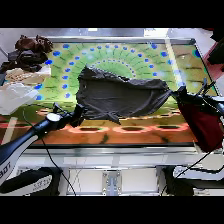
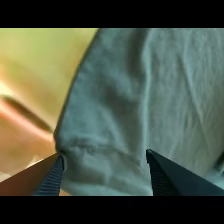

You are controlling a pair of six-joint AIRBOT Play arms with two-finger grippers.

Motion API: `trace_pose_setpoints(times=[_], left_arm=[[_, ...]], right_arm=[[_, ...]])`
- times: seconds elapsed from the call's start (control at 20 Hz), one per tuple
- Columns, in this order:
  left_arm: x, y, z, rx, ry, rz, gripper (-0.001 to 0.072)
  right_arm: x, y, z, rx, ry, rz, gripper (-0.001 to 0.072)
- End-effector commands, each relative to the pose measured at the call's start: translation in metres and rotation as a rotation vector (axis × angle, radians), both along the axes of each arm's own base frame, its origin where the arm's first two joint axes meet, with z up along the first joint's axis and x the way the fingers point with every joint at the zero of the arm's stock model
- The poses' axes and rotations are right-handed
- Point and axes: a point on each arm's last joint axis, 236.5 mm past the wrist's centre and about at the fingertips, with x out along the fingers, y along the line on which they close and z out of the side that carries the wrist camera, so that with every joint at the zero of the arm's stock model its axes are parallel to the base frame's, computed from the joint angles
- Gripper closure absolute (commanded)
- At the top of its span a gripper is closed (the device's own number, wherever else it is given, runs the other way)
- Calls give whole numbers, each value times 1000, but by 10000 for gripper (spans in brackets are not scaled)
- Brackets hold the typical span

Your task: Fold the shirts.

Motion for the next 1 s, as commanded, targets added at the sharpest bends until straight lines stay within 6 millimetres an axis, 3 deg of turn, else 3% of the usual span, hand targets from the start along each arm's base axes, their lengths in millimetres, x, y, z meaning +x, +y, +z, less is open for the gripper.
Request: trace_pose_setpoints(times=[0.0,0.05,0.1,0.15,0.3,0.4,0.45,0.55,0.65,0.8,0.95], left_arm=[[14,-18,-8,-34,16,-96,133],[20,-18,-7,-29,7,-97,193],[26,-17,-4,-21,-11,-95,417],[33,-15,1,-15,-34,-95,702],[54,-11,22,-4,-107,-100,699],[71,-11,60,28,-232,-139,699],[78,-13,88,46,-315,-164,699],[83,-13,164,96,-527,-215,699],[70,-7,253,149,-760,-226,700],[18,18,387,299,-1119,-186,701],[-53,40,495,438,-1403,-135,703]], right_arm=[[-1,3,2,2,-7,14,677],[-1,3,2,3,-7,14,677],[-1,3,2,4,-7,15,677],[-1,4,2,6,-6,18,677],[-2,8,7,32,-12,28,677],[-6,13,20,32,-33,47,678],[-7,15,33,19,-62,55,678],[-17,18,74,-10,-140,73,678],[-41,25,126,-64,-242,107,679],[-91,31,224,-206,-436,69,679],[-158,46,333,-472,-657,-27,681]])
